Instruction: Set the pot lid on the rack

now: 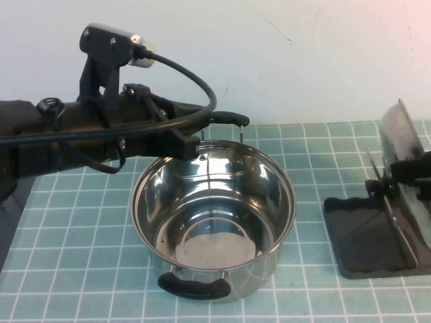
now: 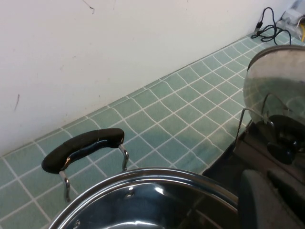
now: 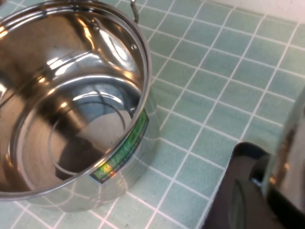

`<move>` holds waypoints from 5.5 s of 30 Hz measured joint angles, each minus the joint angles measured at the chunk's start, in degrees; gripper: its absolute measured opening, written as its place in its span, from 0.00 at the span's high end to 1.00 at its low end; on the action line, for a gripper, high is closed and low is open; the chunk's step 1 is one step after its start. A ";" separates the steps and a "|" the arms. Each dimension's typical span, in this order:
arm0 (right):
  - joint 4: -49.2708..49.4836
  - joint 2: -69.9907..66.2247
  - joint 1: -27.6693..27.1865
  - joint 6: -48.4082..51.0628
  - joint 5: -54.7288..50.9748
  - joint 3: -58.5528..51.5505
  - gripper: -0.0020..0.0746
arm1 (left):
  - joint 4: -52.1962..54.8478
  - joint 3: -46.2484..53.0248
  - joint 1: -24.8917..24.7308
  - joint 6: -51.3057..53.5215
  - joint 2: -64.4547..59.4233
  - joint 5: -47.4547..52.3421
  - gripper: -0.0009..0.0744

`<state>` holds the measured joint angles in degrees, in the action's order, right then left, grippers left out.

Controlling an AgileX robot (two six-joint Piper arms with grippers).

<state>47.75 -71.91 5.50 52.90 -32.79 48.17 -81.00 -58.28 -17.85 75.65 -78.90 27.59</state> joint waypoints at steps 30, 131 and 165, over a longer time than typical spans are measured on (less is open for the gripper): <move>-38.22 25.72 0.00 -27.66 -11.34 8.53 0.80 | 5.58 8.51 0.00 -0.45 11.00 -20.04 0.99; -54.46 72.70 -7.33 -47.64 13.54 -49.52 0.98 | -5.03 59.35 0.00 -1.29 59.19 -0.67 0.99; -53.64 72.70 -7.33 -47.32 13.46 -49.52 0.98 | -3.47 59.35 0.00 -8.56 61.22 -16.06 0.99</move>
<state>-5.88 0.79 -1.83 5.59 -19.33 -1.35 -84.47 1.07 -17.85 67.08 -17.68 11.52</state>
